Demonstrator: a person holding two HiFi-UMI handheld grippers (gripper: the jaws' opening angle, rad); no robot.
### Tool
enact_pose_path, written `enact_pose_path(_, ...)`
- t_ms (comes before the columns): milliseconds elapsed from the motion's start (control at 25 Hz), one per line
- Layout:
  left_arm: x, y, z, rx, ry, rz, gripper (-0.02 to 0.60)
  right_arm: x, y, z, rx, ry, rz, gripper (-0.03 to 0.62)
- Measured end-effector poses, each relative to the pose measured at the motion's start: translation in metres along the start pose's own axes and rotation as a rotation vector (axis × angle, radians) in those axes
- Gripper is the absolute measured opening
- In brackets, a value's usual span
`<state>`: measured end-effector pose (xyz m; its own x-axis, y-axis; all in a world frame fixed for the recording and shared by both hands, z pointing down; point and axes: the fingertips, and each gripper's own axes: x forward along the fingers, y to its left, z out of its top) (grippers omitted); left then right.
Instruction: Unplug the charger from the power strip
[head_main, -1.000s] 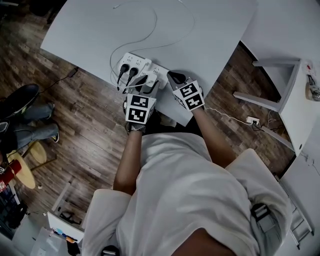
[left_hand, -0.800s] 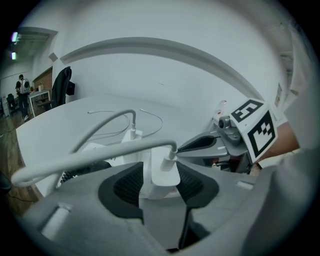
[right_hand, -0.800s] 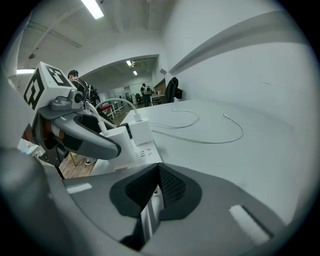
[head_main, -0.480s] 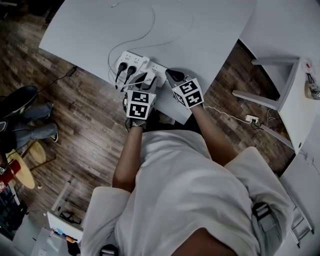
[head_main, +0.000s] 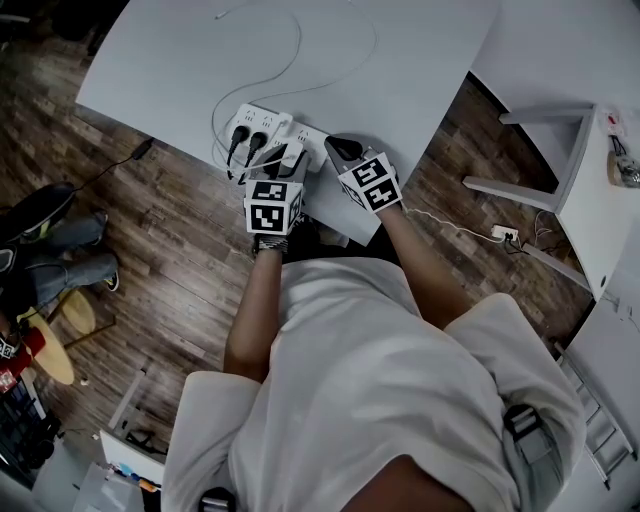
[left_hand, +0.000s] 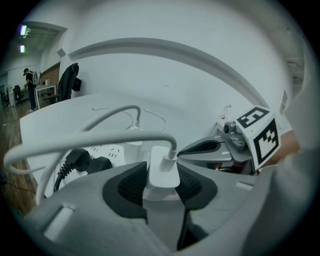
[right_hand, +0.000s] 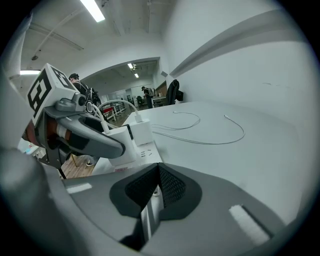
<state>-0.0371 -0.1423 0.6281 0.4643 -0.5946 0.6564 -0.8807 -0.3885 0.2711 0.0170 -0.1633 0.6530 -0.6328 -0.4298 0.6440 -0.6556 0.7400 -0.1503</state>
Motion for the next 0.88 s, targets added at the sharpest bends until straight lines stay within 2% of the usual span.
enact_pose_path(120, 0.0, -0.0004, 0.0007, 0.001, -0.001, 0.007, 0.157, -0.0009, -0.001, 0.0004, 0.016, -0.011, -0.001, 0.003)
enact_pose_path(360, 0.0012, -0.0021, 0.0006, 0.154, 0.053, 0.069, 0.144, -0.0009, -0.0018, 0.0009, 0.041, -0.023, -0.01, 0.003)
enact_pose_path(520, 0.003, -0.0043, 0.0014, 0.194, 0.064, 0.077, 0.143, -0.0014, -0.0023, 0.0008, 0.046, -0.026, -0.017, 0.003)
enact_pose_path(640, 0.0007, -0.0025, -0.0003, 0.152, 0.056, 0.069, 0.143, -0.0018, -0.001, 0.0003, 0.045, -0.028, -0.013, 0.003)
enact_pose_path(880, -0.0012, 0.0001, 0.0001, -0.024, 0.011, 0.017, 0.152, -0.0019, -0.002, -0.0003, 0.036, -0.028, -0.008, 0.003)
